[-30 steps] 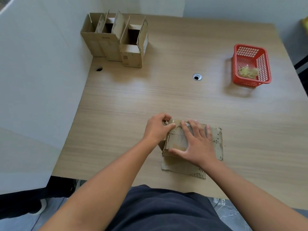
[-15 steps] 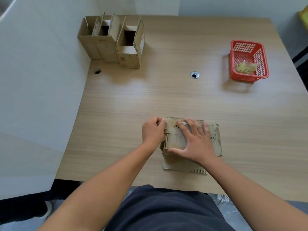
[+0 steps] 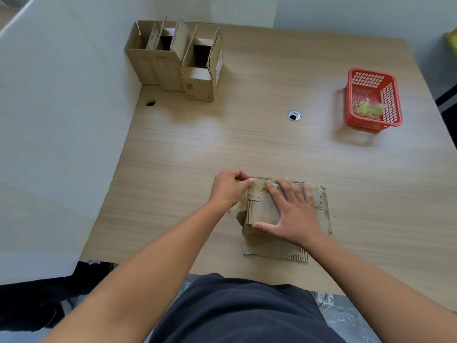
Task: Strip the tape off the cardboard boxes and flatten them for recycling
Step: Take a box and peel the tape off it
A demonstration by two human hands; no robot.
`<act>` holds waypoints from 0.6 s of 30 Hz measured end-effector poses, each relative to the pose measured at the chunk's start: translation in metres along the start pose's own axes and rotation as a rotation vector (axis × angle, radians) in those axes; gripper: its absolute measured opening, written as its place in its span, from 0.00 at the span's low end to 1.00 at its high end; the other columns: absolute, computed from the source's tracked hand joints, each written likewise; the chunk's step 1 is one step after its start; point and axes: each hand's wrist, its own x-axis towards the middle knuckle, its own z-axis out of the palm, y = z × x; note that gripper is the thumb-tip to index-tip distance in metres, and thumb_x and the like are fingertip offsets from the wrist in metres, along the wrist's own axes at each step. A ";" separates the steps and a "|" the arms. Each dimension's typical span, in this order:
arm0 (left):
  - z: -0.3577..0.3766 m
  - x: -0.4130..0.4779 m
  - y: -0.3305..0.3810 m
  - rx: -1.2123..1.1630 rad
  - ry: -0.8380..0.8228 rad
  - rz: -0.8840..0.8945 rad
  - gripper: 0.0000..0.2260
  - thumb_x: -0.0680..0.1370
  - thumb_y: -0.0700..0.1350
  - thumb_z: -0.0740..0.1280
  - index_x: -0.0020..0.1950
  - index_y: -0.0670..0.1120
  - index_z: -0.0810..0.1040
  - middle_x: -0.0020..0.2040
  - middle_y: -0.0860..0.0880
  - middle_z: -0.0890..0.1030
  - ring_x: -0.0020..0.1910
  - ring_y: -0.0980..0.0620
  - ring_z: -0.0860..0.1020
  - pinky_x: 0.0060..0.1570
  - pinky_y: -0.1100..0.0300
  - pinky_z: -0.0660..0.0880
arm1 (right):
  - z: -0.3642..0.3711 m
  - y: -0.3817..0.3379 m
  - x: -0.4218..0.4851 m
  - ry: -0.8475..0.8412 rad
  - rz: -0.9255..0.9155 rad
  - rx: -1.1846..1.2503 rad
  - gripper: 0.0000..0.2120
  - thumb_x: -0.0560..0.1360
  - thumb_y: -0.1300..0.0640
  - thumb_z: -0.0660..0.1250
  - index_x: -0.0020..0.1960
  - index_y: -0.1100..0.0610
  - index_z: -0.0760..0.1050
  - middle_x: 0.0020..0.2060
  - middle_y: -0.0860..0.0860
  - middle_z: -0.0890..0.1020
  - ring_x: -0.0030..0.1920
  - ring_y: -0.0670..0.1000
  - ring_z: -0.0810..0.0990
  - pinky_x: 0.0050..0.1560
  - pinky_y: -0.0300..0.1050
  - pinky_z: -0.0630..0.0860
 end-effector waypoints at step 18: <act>0.016 -0.007 -0.029 -0.856 -0.059 -0.534 0.04 0.83 0.42 0.67 0.50 0.43 0.79 0.33 0.49 0.84 0.28 0.54 0.81 0.28 0.60 0.78 | -0.003 -0.001 0.000 -0.008 -0.012 0.022 0.58 0.61 0.11 0.47 0.83 0.41 0.49 0.81 0.47 0.52 0.82 0.50 0.44 0.79 0.60 0.34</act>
